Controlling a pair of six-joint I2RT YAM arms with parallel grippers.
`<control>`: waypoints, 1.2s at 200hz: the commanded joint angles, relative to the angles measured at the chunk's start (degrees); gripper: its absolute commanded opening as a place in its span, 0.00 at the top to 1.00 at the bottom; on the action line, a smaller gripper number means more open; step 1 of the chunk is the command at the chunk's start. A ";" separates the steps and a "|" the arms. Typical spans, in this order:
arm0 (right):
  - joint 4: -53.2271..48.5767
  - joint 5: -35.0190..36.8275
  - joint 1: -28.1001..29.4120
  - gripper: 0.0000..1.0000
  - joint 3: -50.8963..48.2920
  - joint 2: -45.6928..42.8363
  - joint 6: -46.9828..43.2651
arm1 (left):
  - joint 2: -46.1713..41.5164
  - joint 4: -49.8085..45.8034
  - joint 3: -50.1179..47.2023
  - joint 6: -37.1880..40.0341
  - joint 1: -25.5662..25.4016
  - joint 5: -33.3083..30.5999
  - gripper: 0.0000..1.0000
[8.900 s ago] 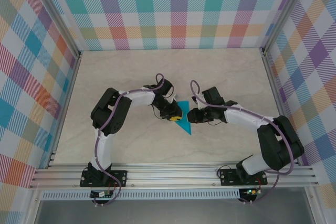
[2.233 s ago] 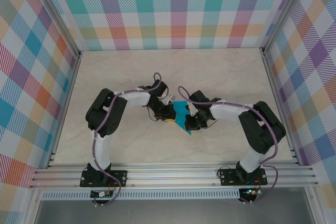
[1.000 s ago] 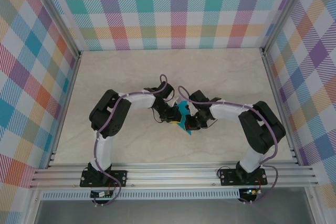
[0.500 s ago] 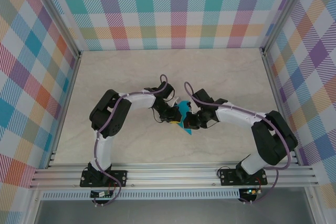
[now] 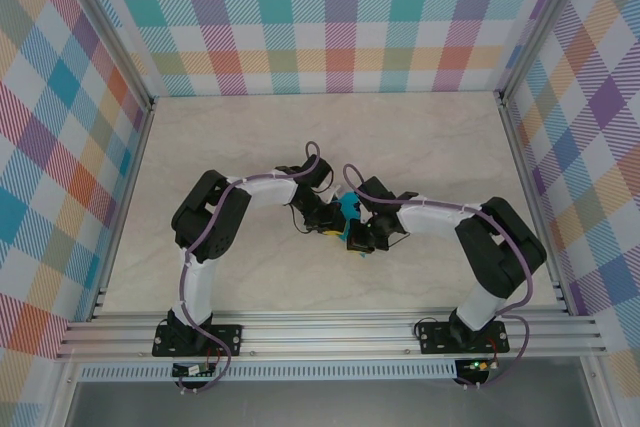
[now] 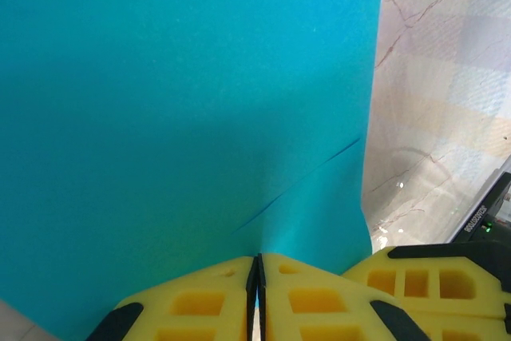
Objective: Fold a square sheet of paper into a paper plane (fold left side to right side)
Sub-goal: Third fold the triangle at the center of the table.
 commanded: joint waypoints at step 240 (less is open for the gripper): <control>-6.11 0.81 -4.09 0.98 -10.86 -13.27 -0.40 | 4.75 -5.68 1.63 1.59 0.04 -11.17 0.89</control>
